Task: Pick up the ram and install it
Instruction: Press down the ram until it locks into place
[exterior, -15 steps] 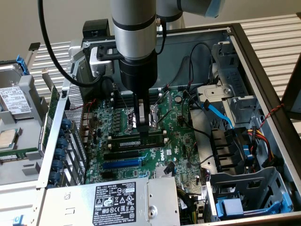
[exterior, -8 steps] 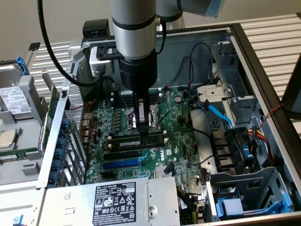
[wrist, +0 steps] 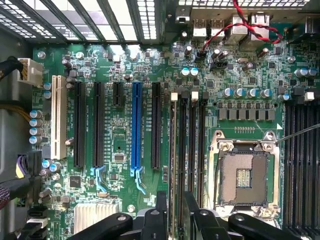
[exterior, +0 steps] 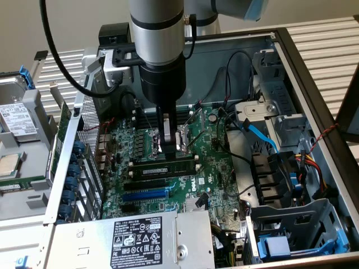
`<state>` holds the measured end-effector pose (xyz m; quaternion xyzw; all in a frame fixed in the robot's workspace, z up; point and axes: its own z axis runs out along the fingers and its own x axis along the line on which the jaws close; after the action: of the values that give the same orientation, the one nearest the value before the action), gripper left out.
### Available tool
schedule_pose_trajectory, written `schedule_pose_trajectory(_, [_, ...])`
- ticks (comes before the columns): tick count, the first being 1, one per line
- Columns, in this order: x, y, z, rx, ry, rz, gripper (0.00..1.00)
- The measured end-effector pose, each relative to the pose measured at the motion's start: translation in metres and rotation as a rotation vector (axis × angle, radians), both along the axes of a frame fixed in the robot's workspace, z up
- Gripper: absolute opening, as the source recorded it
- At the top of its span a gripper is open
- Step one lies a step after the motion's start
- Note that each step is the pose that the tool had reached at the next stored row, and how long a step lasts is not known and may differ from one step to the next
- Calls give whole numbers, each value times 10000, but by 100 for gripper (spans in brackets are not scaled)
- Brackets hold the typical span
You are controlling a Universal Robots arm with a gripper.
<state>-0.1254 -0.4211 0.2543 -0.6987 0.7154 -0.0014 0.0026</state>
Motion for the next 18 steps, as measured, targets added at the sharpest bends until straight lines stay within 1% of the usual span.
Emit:
schedule_pose_trajectory(2, [-25,0,13,21,-58,0,26])
schedule_pose_trajectory(3, [-40,0,14,40,-98,0,19])
schedule_pose_trajectory(4, [-53,0,15,59,-138,0,19])
schedule_pose_trajectory(5, [-68,-1,14,81,-182,0,13])
schedule_pose_trajectory(6, [-80,-1,15,99,-216,-1,11])
schedule_pose_trajectory(7, [-89,-2,15,115,-242,0,11])
schedule_pose_trajectory(9, [-94,-4,14,131,-259,0,11])
schedule_pose_trajectory(14, [-96,-5,11,131,-259,-79,11])
schedule_pose_trajectory(16, [-96,-5,10,122,-257,-122,11])
schedule_pose_trajectory(18, [-96,-5,10,99,-242,-172,11])
